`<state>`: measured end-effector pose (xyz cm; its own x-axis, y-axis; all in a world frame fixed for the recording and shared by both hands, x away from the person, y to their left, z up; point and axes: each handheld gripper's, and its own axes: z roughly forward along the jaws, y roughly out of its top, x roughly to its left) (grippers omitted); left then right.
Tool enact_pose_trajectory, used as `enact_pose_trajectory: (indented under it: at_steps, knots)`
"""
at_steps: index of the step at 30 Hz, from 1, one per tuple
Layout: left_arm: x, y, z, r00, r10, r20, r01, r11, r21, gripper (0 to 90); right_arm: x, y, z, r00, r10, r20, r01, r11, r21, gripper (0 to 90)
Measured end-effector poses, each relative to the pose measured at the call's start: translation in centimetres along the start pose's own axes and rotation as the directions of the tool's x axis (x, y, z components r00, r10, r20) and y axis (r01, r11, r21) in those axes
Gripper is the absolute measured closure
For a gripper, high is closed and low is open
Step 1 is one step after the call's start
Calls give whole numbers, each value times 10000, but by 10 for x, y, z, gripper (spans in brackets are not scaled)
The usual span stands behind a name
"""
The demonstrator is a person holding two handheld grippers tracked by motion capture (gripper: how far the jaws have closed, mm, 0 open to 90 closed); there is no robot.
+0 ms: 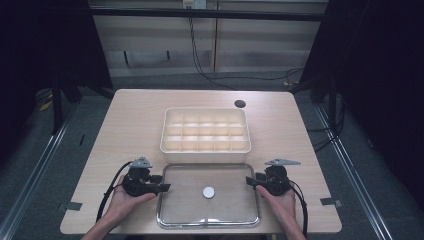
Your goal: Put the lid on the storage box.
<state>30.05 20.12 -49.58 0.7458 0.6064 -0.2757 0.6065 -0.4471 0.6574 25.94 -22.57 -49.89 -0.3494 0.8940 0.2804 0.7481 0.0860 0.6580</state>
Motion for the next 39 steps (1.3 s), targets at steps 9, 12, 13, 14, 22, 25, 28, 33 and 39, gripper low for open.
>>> enact_pose_trajectory:
  at_steps: [9,12,13,14,22,25,28,33,39]
  knots:
    - [0,0,0,10000,-33,-15,33,10000,-12,483,-10,-2,-1,9809,1706,-930,-1741,9843,-302,475]
    - [-2,-1,0,9998,-23,-181,21,10000,-66,476,-16,-4,-3,9603,2393,-1434,-2472,9681,-402,483]
    - [-3,-1,1,9998,-42,-211,40,10000,-74,476,-18,-5,-3,9507,2647,-1613,-2748,9605,-437,497]
    - [-3,-1,1,9997,-18,-226,16,10000,-57,476,-20,-6,-4,9439,2817,-1726,-2933,9550,-452,511]
    - [-3,-1,0,9998,-49,-207,48,10000,-50,476,-24,-8,-6,9122,3448,-2213,-3642,9298,-526,517]
    - [-3,-1,0,9999,-68,-138,68,10000,-54,476,-25,-9,-6,8819,3673,-2955,-3967,9169,-441,582]
    - [-4,-1,0,9997,-159,-196,158,9999,-54,480,-18,-8,-6,8885,3575,-2878,-3916,9175,-691,594]
    - [-1,-1,0,9999,-156,-12,156,9999,-57,476,-19,-7,-6,8973,3270,-2965,-3543,9342,-420,625]
    - [2,-2,-1,9998,-200,67,201,9997,-139,475,-22,-6,-6,8868,3062,-3461,-3346,9421,-239,631]
